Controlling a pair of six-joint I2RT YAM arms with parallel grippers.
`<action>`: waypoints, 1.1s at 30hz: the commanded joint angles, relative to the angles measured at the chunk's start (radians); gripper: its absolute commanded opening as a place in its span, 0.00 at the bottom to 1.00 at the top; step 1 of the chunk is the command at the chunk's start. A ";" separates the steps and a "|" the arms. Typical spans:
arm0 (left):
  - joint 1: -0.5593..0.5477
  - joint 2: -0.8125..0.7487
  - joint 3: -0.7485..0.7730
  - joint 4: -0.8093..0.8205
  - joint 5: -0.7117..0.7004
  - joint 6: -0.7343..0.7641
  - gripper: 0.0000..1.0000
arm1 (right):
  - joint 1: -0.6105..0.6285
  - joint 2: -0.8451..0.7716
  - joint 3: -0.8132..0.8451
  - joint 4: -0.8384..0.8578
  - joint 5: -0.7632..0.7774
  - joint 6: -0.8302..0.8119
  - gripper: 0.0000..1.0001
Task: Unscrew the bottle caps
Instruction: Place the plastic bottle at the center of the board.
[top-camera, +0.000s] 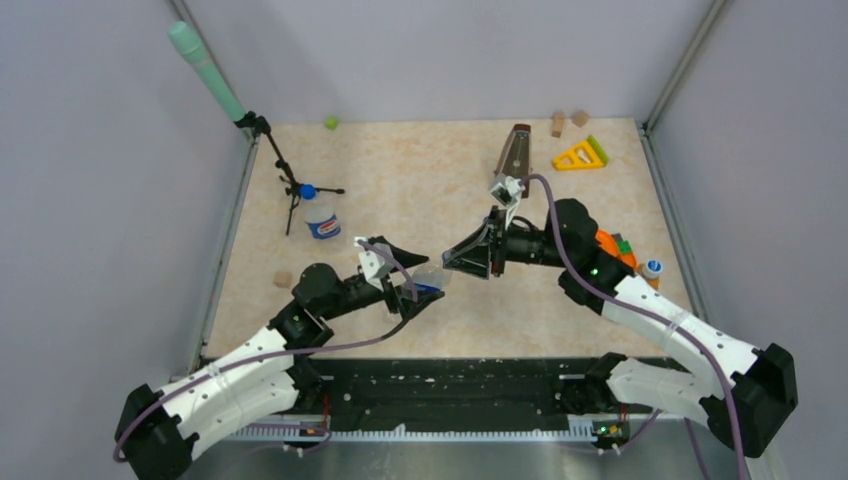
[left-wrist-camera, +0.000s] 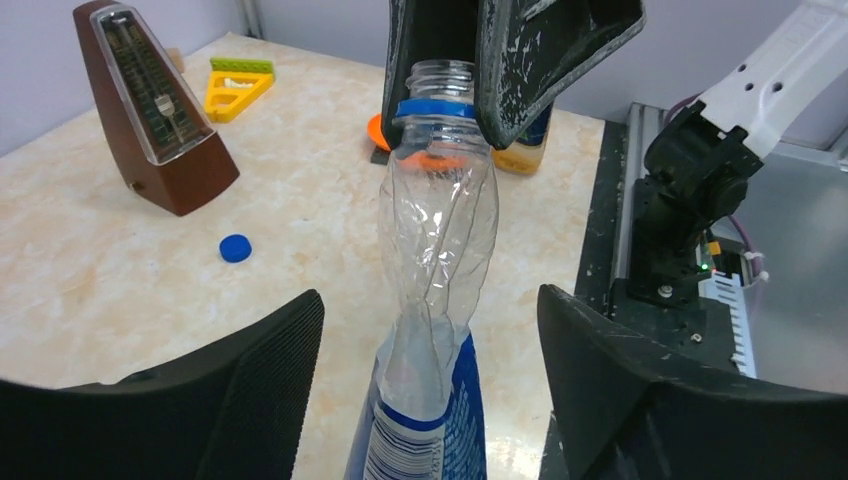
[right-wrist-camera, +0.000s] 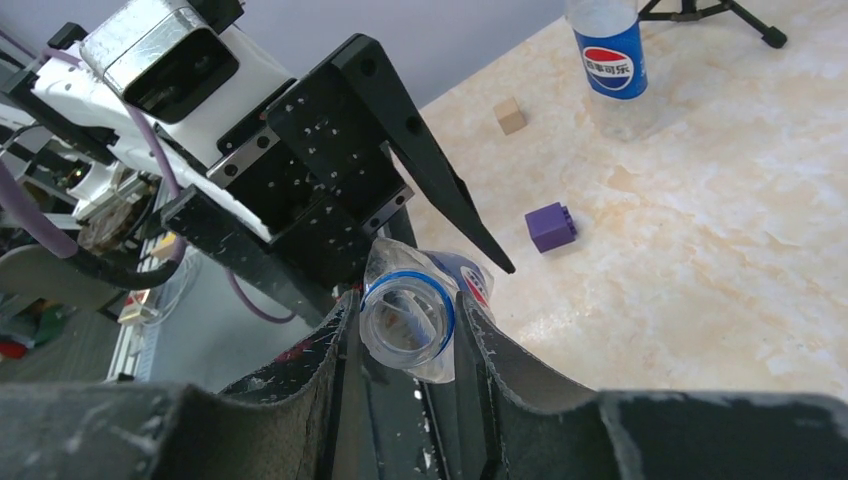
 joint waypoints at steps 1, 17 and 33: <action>-0.001 0.013 0.040 0.034 -0.046 -0.027 0.82 | 0.012 -0.007 0.003 0.012 0.058 -0.034 0.00; 0.000 -0.077 -0.024 0.025 -0.507 -0.098 0.98 | 0.014 0.021 0.194 -0.408 0.721 -0.123 0.00; 0.001 -0.172 -0.065 0.005 -0.617 -0.111 0.98 | -0.111 0.167 0.399 -0.578 1.091 -0.149 0.00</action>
